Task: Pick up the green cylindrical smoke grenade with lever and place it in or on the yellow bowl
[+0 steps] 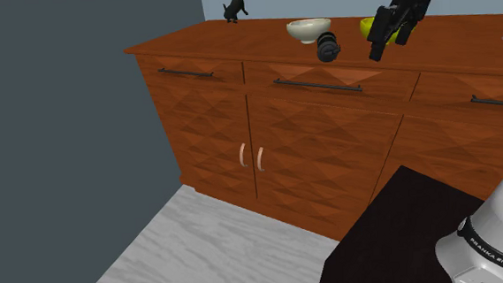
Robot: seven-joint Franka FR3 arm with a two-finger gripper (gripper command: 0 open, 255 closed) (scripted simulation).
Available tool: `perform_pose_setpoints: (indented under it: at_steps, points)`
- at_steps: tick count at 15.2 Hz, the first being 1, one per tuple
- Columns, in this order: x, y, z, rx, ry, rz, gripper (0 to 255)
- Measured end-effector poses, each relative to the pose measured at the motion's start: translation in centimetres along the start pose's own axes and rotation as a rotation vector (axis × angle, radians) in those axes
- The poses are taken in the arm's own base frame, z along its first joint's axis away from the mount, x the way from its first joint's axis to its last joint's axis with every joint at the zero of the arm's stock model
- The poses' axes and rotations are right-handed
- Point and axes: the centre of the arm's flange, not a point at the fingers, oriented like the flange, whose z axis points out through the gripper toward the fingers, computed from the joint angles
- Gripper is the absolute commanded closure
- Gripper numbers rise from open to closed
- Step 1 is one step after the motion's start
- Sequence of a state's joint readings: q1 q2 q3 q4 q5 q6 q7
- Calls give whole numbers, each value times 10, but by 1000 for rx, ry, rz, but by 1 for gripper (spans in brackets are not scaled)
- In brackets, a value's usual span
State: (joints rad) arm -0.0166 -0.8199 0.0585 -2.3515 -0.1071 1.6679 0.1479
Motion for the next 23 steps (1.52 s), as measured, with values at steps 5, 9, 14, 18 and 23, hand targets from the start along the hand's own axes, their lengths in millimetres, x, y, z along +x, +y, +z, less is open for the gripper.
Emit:
perform_pose_setpoints:
  at_steps: [5,9,14,18,23]
  points:
    - [44,8,5,11,-26,89,0]
    - [99,25,15,25,-60,205,0]
    - [162,49,29,43,-104,353,0]
    - [207,83,46,58,-138,472,0]
    - [263,131,68,75,-181,619,0]
